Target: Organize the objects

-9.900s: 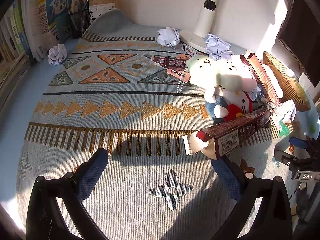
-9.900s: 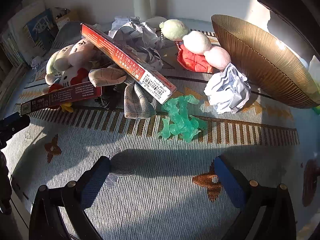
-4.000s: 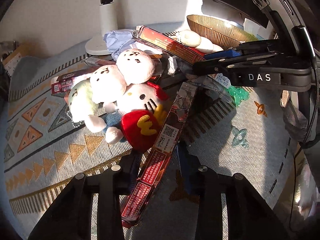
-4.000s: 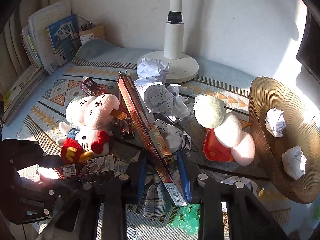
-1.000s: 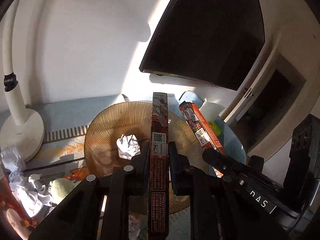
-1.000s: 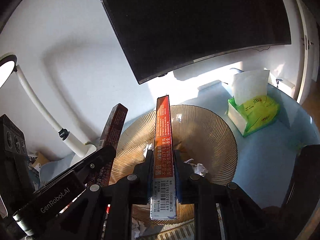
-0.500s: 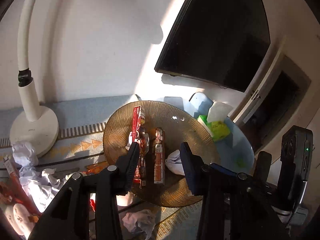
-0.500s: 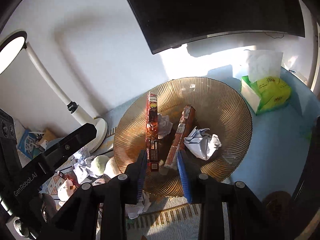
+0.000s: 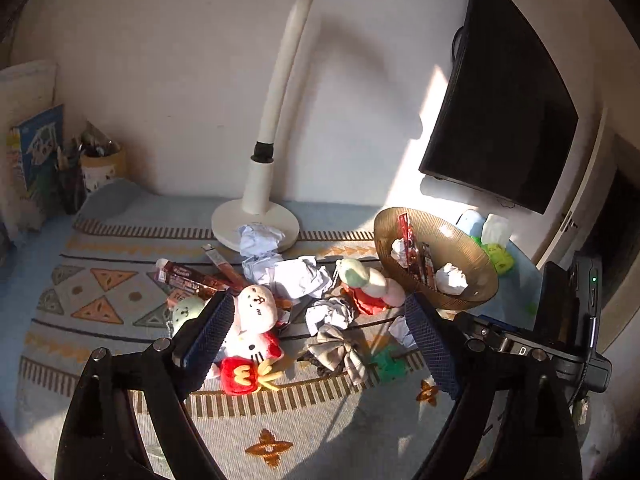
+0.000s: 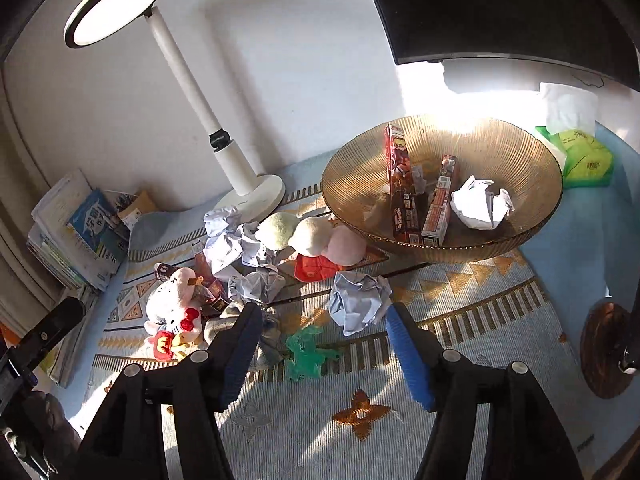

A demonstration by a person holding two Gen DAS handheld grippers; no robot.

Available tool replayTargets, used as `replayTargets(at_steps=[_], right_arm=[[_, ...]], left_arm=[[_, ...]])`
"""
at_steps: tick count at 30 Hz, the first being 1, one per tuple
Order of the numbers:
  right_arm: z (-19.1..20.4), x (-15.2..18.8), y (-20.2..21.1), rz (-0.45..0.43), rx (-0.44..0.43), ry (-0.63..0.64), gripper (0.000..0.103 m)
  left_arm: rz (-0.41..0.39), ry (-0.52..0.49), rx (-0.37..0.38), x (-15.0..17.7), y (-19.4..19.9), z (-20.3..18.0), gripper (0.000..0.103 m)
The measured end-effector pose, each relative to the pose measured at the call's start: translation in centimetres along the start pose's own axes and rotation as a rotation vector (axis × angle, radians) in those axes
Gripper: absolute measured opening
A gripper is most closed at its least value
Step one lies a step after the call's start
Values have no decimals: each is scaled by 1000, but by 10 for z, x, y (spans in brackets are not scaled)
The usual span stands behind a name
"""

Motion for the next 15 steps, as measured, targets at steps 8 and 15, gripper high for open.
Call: replayTargets(at_steps=[8, 15], right_arm=[[30, 29, -31, 23, 20, 160, 64], [32, 39, -52, 84, 28, 180, 65]], left_arm=[[124, -31, -104, 84, -28, 45, 86], [149, -36, -87, 93, -34, 47, 87]])
Point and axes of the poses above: each gripper's, at about its wrist camera, not at the fingertips, and y roughly against the way its jaws point, z to its left, x to its underside, the point moved 7 cm from there along -y, roughly the way its jaws point, and after that the axes turned 3 degrees about -z, right-handed, at the moved point
